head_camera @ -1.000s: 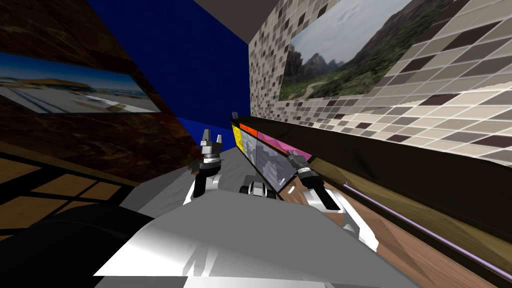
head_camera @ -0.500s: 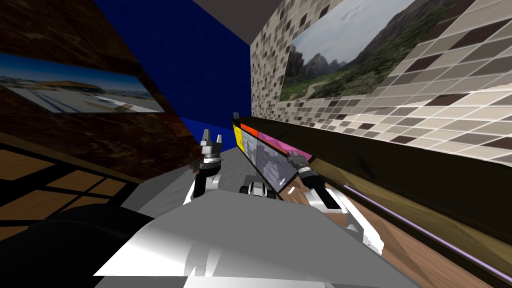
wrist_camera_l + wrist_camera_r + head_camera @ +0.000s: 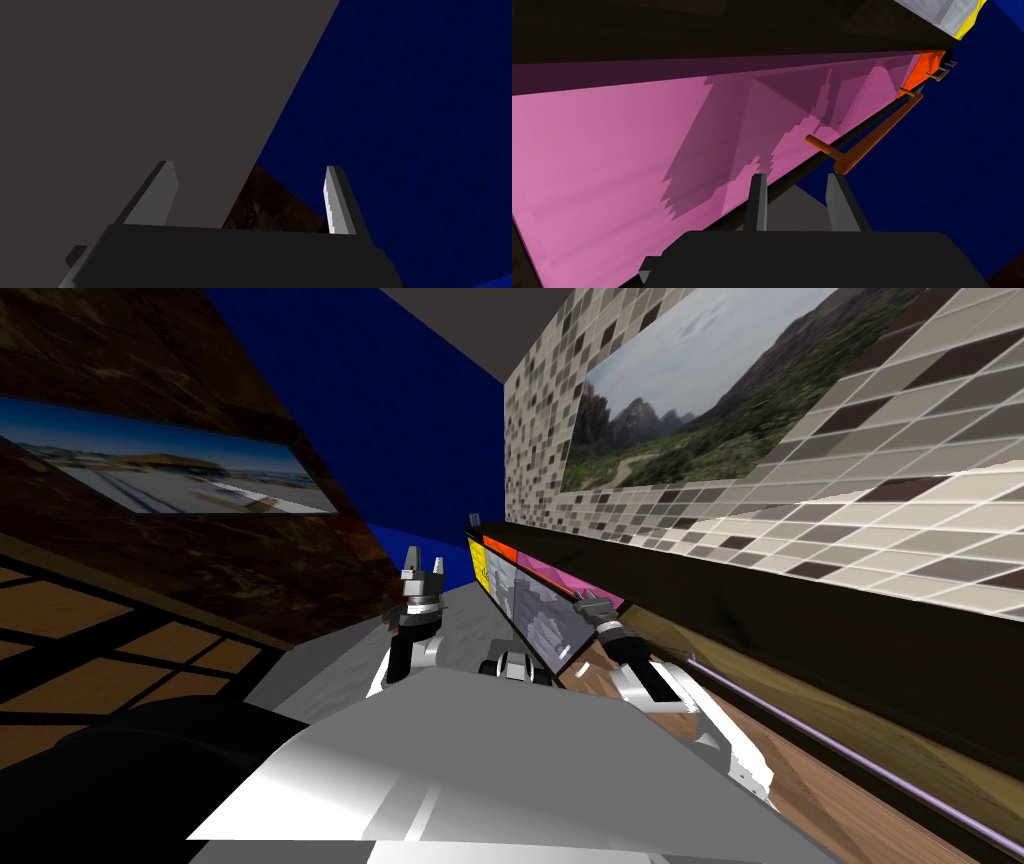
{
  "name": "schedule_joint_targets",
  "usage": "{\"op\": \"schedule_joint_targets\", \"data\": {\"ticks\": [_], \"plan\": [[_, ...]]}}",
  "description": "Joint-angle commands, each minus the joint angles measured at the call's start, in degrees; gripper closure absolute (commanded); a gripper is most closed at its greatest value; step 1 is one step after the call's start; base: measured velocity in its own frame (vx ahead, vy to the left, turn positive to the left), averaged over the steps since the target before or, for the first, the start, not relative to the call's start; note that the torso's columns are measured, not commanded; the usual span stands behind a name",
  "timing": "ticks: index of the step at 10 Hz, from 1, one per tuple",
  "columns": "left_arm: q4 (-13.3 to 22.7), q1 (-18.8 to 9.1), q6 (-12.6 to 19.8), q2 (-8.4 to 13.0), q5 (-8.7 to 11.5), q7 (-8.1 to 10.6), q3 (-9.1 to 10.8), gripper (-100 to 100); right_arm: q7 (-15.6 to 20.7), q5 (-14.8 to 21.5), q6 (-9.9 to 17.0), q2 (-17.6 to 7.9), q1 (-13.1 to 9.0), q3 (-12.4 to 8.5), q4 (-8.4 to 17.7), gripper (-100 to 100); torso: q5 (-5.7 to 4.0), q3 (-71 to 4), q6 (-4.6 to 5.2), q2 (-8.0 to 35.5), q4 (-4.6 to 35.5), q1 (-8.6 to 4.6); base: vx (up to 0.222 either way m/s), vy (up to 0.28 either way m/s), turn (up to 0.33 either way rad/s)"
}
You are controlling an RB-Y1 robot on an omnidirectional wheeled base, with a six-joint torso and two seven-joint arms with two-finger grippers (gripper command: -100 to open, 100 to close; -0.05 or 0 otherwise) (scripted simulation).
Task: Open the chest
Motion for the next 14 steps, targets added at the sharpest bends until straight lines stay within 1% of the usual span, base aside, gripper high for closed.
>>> {"op": "schedule_joint_targets", "data": {"ticks": [1, 2, 3, 4, 5, 6, 7, 8, 10, 11, 12, 13, 14], "plan": [[0.0, 0.0, 0.0, 0.0, 0.0, 0.0, 0.0, 0, 3.43, 0.33, 2.11, -0.73, -0.88, -0.4, 0.4, -100, -0.03, -0.01, 0.02, -0.05, -0.06, 0.0, -0.009, -0.001, 0.005], [0.0, 0.0, 0.0, 0.0, 0.0, 0.0, 0.0, 0, 5.52, 0.75, 4.11, -2.04, -1.5, 0.02, 0.04, -100, -0.04, 0.02, 0.11, -0.01, -0.07, -0.01, -0.011, -0.01, 0.066], [0.0, 0.0, 0.0, 0.0, 0.0, 0.0, 0.0, 0, 6.9, 0.75, 4.64, -2.04, -1.5, 0.02, 0.04, -100, -0.07, 0.0, -0.03, -0.04, -0.1, -0.02, -0.015, -0.02, 0.043], [0.0, 0.0, 0.0, 0.0, 0.0, 0.0, 0.0, 0, 7.35, 0.75, 4.64, -2.04, -1.5, 0.02, 0.04, -100, -0.09, -0.03, 0.01, -0.11, -0.16, -0.03, -0.01, -0.01, 0.007], [0.0, 0.0, 0.0, 0.0, 0.0, 0.0, 0.0, 0, 9.57, 1.12, 6.69, -3.29, -2.21, 0.47, -0.31, -100, -0.13, -0.06, 0.09, -0.17, -0.22, -0.09, -0.019, 0.0, 0.076], [0.0, 0.0, 0.0, 0.0, 0.0, 0.0, 0.0, 0, 10.96, 1.12, 7.16, -3.29, -2.21, 0.47, -0.31, -100, -0.16, -0.02, 0.02, -0.12, -0.26, -0.04, -0.016, -0.005, 0.049], [0.0, 0.0, 0.0, 0.0, 0.0, 0.0, 0.0, 0, 12.52, 1.45, 8.66, -4.5, -2.97, 0.95, -0.63, -100, -0.18, -0.01, 0.02, -0.15, -0.31, -0.04, -0.022, -0.013, 0.09], [0.0, 0.0, 0.0, 0.0, 0.0, 0.0, 0.0, 0, 14.11, 1.45, 9.66, -4.5, -2.97, 0.95, -0.63, -100, -0.22, 0.02, -0.04, -0.12, -0.37, -0.01, -0.022, -0.01, 0.051], [0.0, 0.01, 0.0, 0.0, 0.0, 0.0, 0.0, 0, 14.81, 1.45, 9.66, -4.5, -2.97, 0.95, -0.63, -100, -0.22, 0.07, 0.14, -0.04, -0.41, -0.04, -0.006, 0.004, -0.005], [0.0, 0.01, 0.0, 0.0, 0.0, 0.0, 0.0, 0, 17.28, 1.74, 11.89, -5.69, -3.8, 1.46, -0.93, -100, -0.24, 0.07, 0.1, -0.08, -0.42, -0.07, -0.021, -0.006, 0.063], [0.0, 0.0, 0.0, 0.0, 0.0, 0.0, 0.0, 0, 18.33, 1.74, 12.13, -5.69, -3.8, 1.46, -0.93, -100, -0.29, 0.08, -0.05, -0.08, -0.48, -0.03, -0.025, -0.014, 0.076], [0.0, 0.0, 0.0, 0.0, 0.0, 0.0, 0.0, 0, 20.1, 1.99, 13.65, -6.84, -4.67, 1.98, -1.23, -100, -0.33, 0.1, 0.09, -0.06, -0.54, -0.08, -0.042, -0.013, 0.125], [0.0, 0.0, 0.0, 0.0, 0.0, 0.0, 0.0, 0, 21.47, 1.99, 14.23, -6.84, -4.67, 1.98, -1.23, -100, -0.36, 0.14, 0.03, -0.01, -0.55, -0.08, -0.036, -0.016, 0.039]]}}
